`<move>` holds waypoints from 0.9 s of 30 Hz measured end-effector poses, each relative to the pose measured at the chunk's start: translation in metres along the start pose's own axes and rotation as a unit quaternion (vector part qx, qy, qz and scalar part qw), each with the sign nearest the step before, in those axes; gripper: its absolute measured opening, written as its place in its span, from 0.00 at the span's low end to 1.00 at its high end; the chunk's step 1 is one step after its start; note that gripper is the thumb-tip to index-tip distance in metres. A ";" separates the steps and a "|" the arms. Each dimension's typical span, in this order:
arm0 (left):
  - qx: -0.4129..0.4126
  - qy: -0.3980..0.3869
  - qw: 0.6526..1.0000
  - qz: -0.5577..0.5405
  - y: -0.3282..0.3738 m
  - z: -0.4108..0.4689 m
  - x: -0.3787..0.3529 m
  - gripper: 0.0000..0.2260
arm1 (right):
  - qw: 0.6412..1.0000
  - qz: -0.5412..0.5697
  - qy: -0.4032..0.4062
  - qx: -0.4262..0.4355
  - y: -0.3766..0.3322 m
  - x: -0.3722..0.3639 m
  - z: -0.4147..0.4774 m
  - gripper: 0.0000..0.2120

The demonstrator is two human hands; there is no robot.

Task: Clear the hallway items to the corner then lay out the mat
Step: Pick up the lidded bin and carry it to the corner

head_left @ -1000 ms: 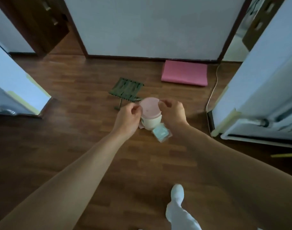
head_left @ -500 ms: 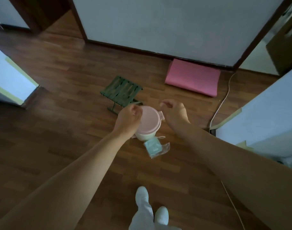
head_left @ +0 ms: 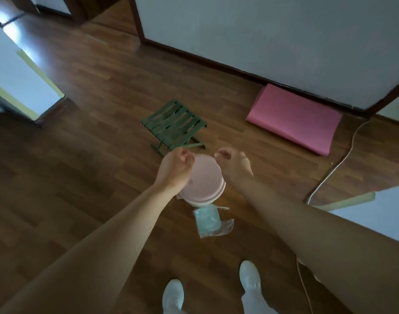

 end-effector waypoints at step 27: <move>0.299 0.172 0.939 0.011 -0.289 0.157 -0.305 0.45 | 0.990 -0.127 -0.037 0.040 0.317 -0.201 0.253 0.35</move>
Point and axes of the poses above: each hand's wrist, its own z-axis towards the middle knuckle, its own x-axis out of the back of the hand, y = z × x, the point moved 1 cm from there along z, towards the middle knuckle, and after that the axes turned 9 degrees about y, right-handed, at the moved point
